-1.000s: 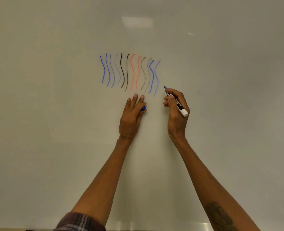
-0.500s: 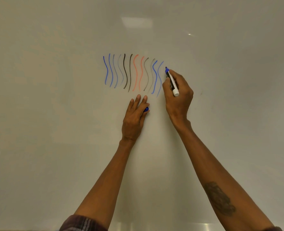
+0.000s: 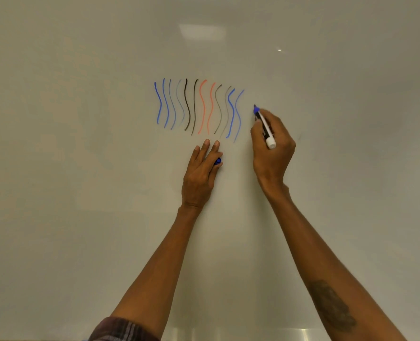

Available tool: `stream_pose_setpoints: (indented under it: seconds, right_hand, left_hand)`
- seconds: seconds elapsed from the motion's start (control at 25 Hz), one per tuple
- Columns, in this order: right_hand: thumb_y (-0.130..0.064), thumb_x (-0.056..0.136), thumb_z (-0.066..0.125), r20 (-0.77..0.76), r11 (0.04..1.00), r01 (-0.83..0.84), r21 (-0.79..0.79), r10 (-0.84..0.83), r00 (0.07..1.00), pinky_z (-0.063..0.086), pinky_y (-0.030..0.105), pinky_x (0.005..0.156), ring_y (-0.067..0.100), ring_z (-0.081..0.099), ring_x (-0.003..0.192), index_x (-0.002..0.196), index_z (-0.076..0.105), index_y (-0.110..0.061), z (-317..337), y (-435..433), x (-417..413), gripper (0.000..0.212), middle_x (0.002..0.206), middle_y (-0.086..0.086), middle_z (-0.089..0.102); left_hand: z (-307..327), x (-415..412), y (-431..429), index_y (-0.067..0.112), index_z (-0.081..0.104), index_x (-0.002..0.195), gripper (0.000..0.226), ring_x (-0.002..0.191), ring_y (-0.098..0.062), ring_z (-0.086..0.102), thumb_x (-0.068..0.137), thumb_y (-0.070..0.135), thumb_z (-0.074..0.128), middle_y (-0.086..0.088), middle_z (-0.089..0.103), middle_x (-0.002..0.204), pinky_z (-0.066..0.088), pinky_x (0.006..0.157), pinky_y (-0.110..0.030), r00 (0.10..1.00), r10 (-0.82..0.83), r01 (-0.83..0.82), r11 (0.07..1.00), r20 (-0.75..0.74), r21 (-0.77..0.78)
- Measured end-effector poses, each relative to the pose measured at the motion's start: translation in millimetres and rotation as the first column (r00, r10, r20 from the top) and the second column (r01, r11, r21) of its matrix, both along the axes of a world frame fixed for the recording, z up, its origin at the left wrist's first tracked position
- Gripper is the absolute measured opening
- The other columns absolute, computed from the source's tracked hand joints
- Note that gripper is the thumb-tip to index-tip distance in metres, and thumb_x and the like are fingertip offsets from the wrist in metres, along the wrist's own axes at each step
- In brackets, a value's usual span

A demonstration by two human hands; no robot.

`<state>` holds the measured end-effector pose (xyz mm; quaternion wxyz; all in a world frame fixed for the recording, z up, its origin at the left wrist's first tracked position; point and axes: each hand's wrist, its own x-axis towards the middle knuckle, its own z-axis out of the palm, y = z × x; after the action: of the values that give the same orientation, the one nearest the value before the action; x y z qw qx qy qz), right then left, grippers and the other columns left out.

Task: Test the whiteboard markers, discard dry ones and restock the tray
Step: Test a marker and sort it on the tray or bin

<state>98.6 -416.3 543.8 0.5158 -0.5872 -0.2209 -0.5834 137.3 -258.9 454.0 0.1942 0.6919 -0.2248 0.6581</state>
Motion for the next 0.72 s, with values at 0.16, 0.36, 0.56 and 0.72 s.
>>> stream_pose_setpoints:
  seconds: [0.16, 0.36, 0.56, 0.72]
  right_hand:
    - [-0.016, 0.094, 0.058, 0.043, 0.994, 0.05, -0.096, -0.046, 0.998, 0.056, 0.03, 0.076, 0.014, 0.067, 0.084, 0.12, 0.067, -0.005, 14, -4, 12, 0.029, 0.101, 0.004, 0.071]
    - [-0.01, 0.089, 0.062, -0.016, 0.987, 0.075, -0.14, -0.078, 0.997, 0.051, 0.028, 0.06, 0.013, 0.06, 0.067, 0.113, 0.069, -0.004, -58, -4, 5, 0.026, 0.088, 0.004, 0.068]
    - [-0.009, 0.095, 0.058, -0.334, 0.884, -0.42, 0.204, 0.466, 0.819, 0.058, 0.036, 0.076, 0.019, 0.068, 0.081, 0.114, 0.069, -0.008, -91, -5, -11, 0.022, 0.097, 0.008, 0.072]
    - [-0.008, 0.099, 0.051, -0.327, 0.559, -0.64, 0.527, 0.829, 0.454, 0.056, 0.035, 0.081, 0.026, 0.067, 0.086, 0.116, 0.064, -0.005, -112, 0, -22, 0.022, 0.1, 0.019, 0.07]
  left_hand:
    - [0, 0, 1, 0.001, 0.06, 0.131, 0.032, 0.139, -0.023, 0.044, 0.102, 0.015, 0.053, -0.005, 0.054, 0.142, 0.03, 0.12, -0.039, 1.0, 0.001, -0.001, 1.0, 0.0, -0.006]
    - [-1, 0, 0, 0.001, 0.059, 0.133, 0.034, 0.14, -0.022, 0.043, 0.1, 0.012, 0.056, -0.005, 0.053, 0.144, 0.03, 0.12, -0.038, 1.0, -0.016, 0.016, 1.0, -0.021, -0.017]
    - [0, -12, -4, 0.001, 0.062, 0.127, 0.029, 0.142, -0.014, 0.038, 0.099, 0.006, 0.057, -0.007, 0.055, 0.142, 0.027, 0.121, -0.038, 0.985, -0.136, 0.124, 0.986, -0.104, -0.111]
    - [-17, -40, -3, 0.002, 0.066, 0.115, 0.02, 0.119, -0.002, 0.054, 0.099, 0.005, 0.055, -0.01, 0.062, 0.12, 0.048, 0.104, -0.032, 0.949, -0.286, 0.21, 0.887, -0.13, -0.412]
